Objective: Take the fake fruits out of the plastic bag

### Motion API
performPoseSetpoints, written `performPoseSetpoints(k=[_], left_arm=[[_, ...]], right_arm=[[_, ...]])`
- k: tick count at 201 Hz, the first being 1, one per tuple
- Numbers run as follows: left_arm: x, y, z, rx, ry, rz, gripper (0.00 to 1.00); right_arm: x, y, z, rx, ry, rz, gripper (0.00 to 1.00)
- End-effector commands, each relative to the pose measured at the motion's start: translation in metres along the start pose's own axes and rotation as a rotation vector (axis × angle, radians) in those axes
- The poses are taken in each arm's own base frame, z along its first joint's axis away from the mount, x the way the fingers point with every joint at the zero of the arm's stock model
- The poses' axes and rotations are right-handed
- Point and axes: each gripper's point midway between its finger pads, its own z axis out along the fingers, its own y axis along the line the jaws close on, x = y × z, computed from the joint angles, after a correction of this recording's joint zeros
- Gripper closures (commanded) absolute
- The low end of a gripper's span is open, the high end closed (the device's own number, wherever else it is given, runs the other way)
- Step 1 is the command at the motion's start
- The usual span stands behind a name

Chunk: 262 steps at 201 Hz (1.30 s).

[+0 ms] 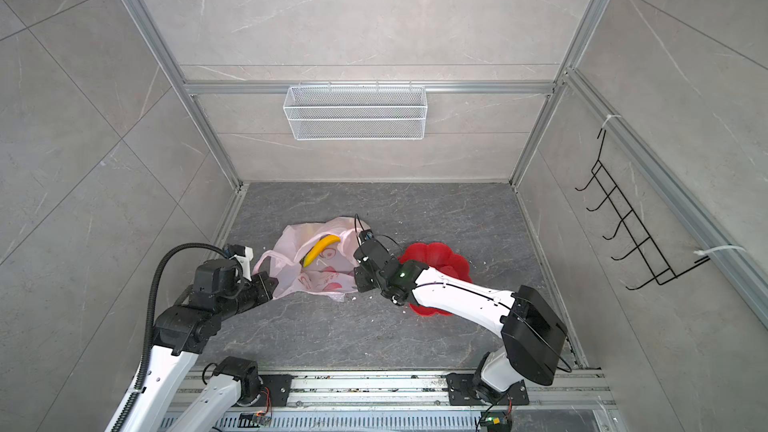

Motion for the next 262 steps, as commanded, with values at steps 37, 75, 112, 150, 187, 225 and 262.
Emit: performPoseSetpoints(k=[37,75,112,150,187,225,262], left_arm=[[0.017,0.010,0.005,-0.084,0.075,-0.046,1.00],[0.026,0.014,0.004,-0.147,0.084,-0.050,1.00],[0.031,0.013,0.008,-0.179,0.085,-0.046,1.00],[0.028,0.003,0.019,-0.180,0.059,-0.028,1.00],[0.006,-0.002,0.016,-0.191,-0.034,-0.010,1.00],[0.001,-0.002,0.020,-0.191,-0.064,0.027,1.00],[0.005,0.007,0.027,-0.207,-0.081,0.029,1.00]], right_arm=[[0.003,-0.047,-0.012,0.234,-0.052,0.064,0.86],[-0.023,-0.065,-0.022,0.289,-0.086,0.033,0.85],[-0.048,-0.084,-0.023,0.255,-0.113,0.053,0.85],[-0.062,-0.087,-0.016,0.211,-0.107,0.051,0.81],[-0.052,-0.065,-0.029,0.127,-0.086,0.063,0.52],[-0.042,-0.032,-0.075,0.141,-0.104,0.025,0.41],[-0.042,0.009,-0.103,0.116,-0.125,-0.004,0.43]])
